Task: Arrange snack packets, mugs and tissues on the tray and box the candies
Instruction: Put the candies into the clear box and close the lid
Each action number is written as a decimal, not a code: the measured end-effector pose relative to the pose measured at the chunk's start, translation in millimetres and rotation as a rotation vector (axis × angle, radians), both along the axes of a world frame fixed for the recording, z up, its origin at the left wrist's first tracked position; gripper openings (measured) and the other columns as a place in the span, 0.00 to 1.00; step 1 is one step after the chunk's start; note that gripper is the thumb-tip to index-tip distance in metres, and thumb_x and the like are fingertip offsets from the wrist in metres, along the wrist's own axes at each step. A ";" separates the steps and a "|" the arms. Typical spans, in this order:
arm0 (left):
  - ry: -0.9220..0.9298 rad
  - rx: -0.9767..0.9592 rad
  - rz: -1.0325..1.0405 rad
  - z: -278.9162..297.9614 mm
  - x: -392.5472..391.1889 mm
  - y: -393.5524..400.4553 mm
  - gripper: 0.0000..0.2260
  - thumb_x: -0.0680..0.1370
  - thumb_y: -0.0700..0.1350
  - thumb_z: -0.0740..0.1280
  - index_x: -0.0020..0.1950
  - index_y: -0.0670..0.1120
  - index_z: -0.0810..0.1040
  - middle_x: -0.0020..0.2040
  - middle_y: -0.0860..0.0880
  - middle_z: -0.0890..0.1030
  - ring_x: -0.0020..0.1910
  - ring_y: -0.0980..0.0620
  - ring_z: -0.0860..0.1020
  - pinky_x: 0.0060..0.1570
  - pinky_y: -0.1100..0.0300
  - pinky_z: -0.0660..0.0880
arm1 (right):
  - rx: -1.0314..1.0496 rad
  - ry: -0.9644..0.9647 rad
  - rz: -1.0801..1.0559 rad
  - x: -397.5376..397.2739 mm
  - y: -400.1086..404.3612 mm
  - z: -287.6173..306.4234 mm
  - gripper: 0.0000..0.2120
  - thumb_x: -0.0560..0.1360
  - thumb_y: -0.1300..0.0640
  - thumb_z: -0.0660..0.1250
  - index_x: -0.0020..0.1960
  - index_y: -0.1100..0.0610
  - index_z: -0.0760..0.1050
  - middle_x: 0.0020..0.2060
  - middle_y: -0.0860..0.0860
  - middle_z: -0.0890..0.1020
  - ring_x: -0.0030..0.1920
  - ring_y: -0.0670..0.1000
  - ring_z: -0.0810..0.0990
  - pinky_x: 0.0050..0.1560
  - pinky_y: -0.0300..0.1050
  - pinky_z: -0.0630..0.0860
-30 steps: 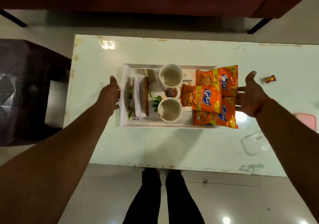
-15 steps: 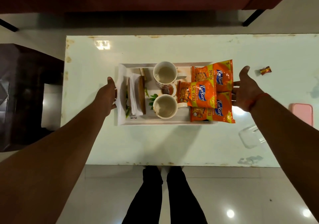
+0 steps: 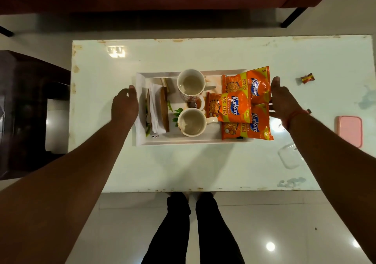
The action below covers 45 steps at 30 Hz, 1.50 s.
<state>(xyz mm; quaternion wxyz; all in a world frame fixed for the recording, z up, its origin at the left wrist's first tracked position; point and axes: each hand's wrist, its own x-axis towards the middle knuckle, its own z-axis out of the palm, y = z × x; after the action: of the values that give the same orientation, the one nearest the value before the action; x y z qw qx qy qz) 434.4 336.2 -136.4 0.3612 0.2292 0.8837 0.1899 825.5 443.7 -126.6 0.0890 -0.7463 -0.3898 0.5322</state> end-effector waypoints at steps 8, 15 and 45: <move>0.499 0.271 -0.812 34.2 82.8 12.3 0.29 0.79 0.61 0.53 0.77 0.48 0.62 0.77 0.41 0.63 0.75 0.40 0.61 0.72 0.40 0.61 | 0.563 -0.561 0.459 1.1 -52.1 13.5 0.35 0.79 0.36 0.54 0.75 0.60 0.61 0.71 0.62 0.68 0.72 0.64 0.65 0.67 0.64 0.66; 0.445 0.323 -1.122 49.1 186.4 28.0 0.35 0.75 0.71 0.49 0.79 0.56 0.51 0.81 0.47 0.49 0.79 0.42 0.48 0.73 0.34 0.51 | 0.505 -0.615 0.595 44.8 -68.5 19.4 0.37 0.77 0.32 0.48 0.80 0.51 0.48 0.80 0.55 0.50 0.79 0.61 0.47 0.74 0.68 0.53; 0.619 -0.095 -1.394 -30.3 420.6 112.9 0.13 0.77 0.42 0.68 0.59 0.45 0.71 0.55 0.43 0.73 0.52 0.44 0.77 0.40 0.54 0.74 | 0.624 -0.594 0.978 202.2 3.6 -58.0 0.11 0.75 0.60 0.62 0.56 0.55 0.75 0.47 0.54 0.79 0.48 0.60 0.76 0.46 0.51 0.68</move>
<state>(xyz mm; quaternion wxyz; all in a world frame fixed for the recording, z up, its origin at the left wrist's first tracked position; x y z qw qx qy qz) 855.0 449.1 -166.7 0.1427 0.7609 0.6028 -0.1932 1027.8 447.3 -184.6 -0.0625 -0.5375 -0.8285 0.1441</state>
